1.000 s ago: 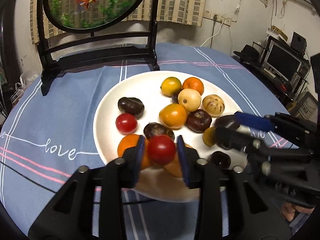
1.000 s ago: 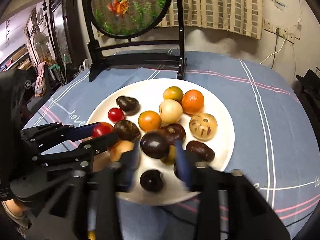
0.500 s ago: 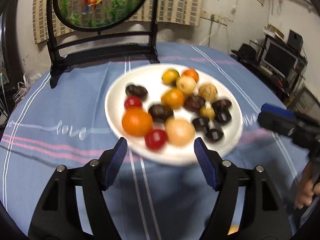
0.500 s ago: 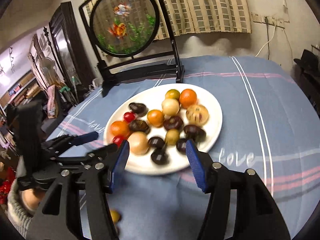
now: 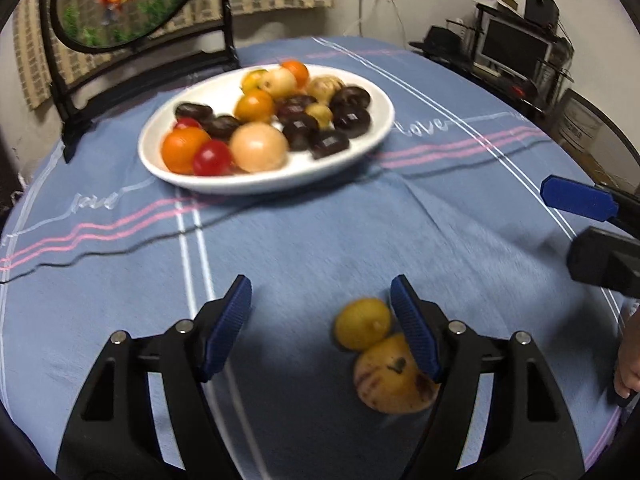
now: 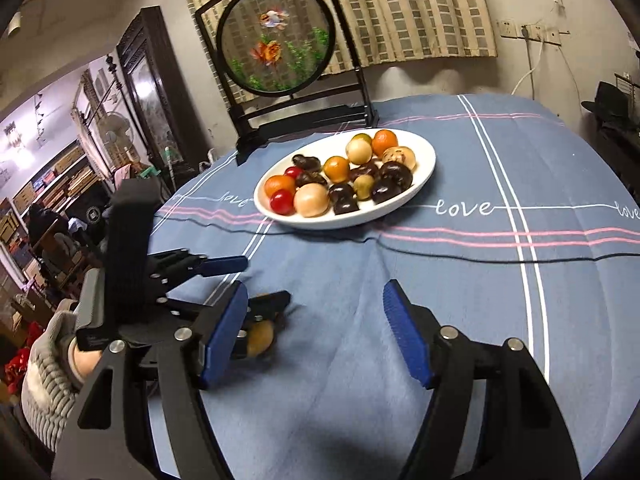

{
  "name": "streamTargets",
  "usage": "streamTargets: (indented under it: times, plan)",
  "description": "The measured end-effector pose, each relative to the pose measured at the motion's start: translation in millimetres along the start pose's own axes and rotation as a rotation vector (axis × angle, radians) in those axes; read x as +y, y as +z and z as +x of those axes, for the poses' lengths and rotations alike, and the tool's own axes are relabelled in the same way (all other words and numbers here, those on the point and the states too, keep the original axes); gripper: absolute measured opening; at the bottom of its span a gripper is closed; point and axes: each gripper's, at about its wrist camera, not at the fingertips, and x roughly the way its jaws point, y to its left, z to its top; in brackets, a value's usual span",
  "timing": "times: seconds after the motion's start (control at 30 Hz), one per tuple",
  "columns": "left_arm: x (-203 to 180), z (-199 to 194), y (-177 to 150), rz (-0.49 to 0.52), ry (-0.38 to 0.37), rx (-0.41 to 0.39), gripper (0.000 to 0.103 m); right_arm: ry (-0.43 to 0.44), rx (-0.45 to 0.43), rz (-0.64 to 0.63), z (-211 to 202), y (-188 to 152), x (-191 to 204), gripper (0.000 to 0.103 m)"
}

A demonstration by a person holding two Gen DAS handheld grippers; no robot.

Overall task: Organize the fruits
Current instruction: 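Close the left gripper on a small yellow fruit while the right grips a pale spotted fruit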

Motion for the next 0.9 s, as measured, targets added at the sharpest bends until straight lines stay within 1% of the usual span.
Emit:
streamTargets:
  times: [0.03,0.1,0.13,0.17,0.2,0.3,0.37,0.4,0.5,0.7,0.8,0.9]
  plan:
    - [0,0,-1,-0.007,-0.019,0.005,0.072,0.004,0.001,-0.006,-1,-2,2,0.071]
    - [1,0,-3,-0.022,-0.061,0.014,0.06,0.012,0.005,-0.018,-2,-4,5,0.071]
    - [1,0,-2,-0.033,-0.086,0.019,0.056,0.013,0.007,-0.023,-1,-5,6,0.071]
    - [2,1,-2,-0.045,-0.121,0.026,0.043,0.013,0.007,-0.025,-1,-5,7,0.071]
    - [3,1,-2,-0.063,-0.176,0.035,0.034,0.013,0.009,-0.026,-1,-5,7,0.071]
    - [-2,3,-5,-0.062,-0.235,0.056,0.032,0.013,0.006,-0.022,-1,-5,7,0.071]
    - [-9,0,-8,-0.045,-0.244,0.059,0.032,0.017,0.004,-0.02,-2,-6,7,0.071]
    - [-11,-1,-9,-0.04,-0.241,0.053,0.026,0.019,0.004,-0.02,-2,-6,6,0.071]
    - [-10,-8,-12,-0.044,-0.214,0.028,0.025,0.036,0.024,-0.03,0,-9,8,0.071]
    - [10,-12,-11,-0.109,-0.155,-0.006,0.025,0.057,0.098,-0.106,7,-23,26,0.071]
    - [24,-15,-7,-0.146,-0.115,-0.028,0.025,0.062,0.156,-0.164,17,-30,42,0.071]
    - [36,-19,-6,-0.176,-0.094,-0.047,0.025,0.051,0.216,-0.219,38,-30,59,0.071]
